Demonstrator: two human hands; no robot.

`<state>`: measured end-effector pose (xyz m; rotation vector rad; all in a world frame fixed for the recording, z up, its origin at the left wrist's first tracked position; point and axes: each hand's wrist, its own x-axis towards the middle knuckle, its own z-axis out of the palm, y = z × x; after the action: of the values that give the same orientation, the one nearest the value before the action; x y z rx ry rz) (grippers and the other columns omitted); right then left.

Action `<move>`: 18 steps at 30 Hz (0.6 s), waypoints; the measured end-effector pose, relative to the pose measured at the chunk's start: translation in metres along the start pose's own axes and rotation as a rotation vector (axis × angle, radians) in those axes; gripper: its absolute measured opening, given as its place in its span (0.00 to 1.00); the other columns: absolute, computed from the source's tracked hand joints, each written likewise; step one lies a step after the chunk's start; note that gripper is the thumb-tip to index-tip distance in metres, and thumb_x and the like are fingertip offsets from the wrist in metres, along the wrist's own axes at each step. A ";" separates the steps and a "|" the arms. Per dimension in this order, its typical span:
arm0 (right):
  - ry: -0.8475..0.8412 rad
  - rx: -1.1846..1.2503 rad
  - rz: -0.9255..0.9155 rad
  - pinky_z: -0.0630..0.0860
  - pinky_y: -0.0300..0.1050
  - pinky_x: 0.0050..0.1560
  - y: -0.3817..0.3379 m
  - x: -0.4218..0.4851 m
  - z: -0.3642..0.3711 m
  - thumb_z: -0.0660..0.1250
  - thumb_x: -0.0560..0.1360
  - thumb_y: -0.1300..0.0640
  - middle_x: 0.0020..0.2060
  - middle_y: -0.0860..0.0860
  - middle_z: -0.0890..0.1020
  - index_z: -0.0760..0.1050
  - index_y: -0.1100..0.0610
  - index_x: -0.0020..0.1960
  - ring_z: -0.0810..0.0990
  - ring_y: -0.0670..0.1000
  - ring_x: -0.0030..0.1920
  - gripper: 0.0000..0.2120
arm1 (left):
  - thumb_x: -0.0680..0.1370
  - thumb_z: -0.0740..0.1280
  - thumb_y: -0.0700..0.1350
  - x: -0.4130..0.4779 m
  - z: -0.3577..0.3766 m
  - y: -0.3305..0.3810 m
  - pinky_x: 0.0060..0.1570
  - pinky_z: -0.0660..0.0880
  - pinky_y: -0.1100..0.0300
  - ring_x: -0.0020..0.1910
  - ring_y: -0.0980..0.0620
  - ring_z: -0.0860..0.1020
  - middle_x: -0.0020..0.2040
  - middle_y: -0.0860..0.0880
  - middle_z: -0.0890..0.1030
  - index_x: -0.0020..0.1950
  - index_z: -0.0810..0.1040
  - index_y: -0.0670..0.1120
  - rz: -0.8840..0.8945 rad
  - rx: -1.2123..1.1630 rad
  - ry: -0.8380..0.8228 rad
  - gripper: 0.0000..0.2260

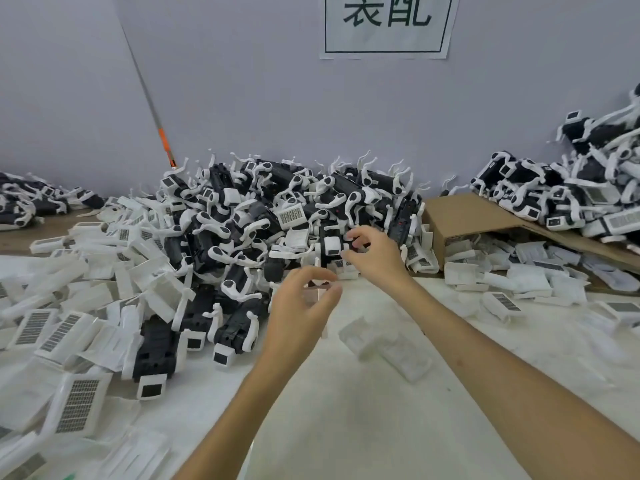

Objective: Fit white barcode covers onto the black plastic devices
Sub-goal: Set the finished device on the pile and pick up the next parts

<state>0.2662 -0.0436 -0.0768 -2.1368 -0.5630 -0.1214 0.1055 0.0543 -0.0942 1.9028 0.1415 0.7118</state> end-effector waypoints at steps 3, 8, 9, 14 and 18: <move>-0.154 -0.210 -0.108 0.72 0.50 0.62 -0.002 0.010 0.013 0.74 0.73 0.54 0.69 0.54 0.70 0.67 0.49 0.75 0.74 0.55 0.65 0.33 | 0.78 0.71 0.40 -0.017 0.006 -0.008 0.30 0.79 0.57 0.33 0.48 0.83 0.42 0.49 0.81 0.46 0.81 0.43 -0.245 -0.319 -0.048 0.02; -0.186 -0.449 -0.179 0.71 0.56 0.67 -0.002 0.022 0.031 0.70 0.78 0.50 0.71 0.59 0.71 0.62 0.52 0.78 0.71 0.62 0.69 0.32 | 0.78 0.71 0.48 -0.024 0.006 -0.018 0.23 0.66 0.62 0.23 0.52 0.70 0.32 0.50 0.75 0.44 0.83 0.48 -0.421 -0.417 -0.115 0.05; -0.165 -0.457 -0.189 0.71 0.56 0.66 -0.001 0.023 0.031 0.69 0.79 0.50 0.70 0.59 0.72 0.63 0.53 0.78 0.72 0.61 0.69 0.30 | 0.78 0.71 0.48 -0.025 0.005 -0.017 0.22 0.66 0.63 0.23 0.52 0.70 0.32 0.51 0.75 0.43 0.83 0.49 -0.434 -0.462 -0.136 0.05; -0.063 -0.304 -0.185 0.77 0.52 0.54 -0.012 0.032 0.015 0.65 0.82 0.53 0.53 0.60 0.82 0.71 0.58 0.71 0.81 0.59 0.51 0.20 | 0.72 0.72 0.56 -0.024 -0.005 -0.015 0.21 0.62 0.64 0.23 0.53 0.67 0.31 0.50 0.72 0.44 0.84 0.49 -0.477 -0.605 -0.167 0.11; -0.030 -0.334 -0.235 0.78 0.52 0.46 -0.021 0.024 -0.009 0.65 0.81 0.51 0.43 0.57 0.82 0.75 0.62 0.62 0.80 0.56 0.39 0.16 | 0.69 0.70 0.62 -0.021 -0.009 -0.016 0.21 0.60 0.64 0.22 0.54 0.65 0.31 0.50 0.72 0.52 0.83 0.45 -0.542 -0.701 -0.137 0.23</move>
<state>0.2801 -0.0323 -0.0488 -2.3887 -0.8601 -0.3341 0.0864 0.0600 -0.1142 1.1542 0.2686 0.2084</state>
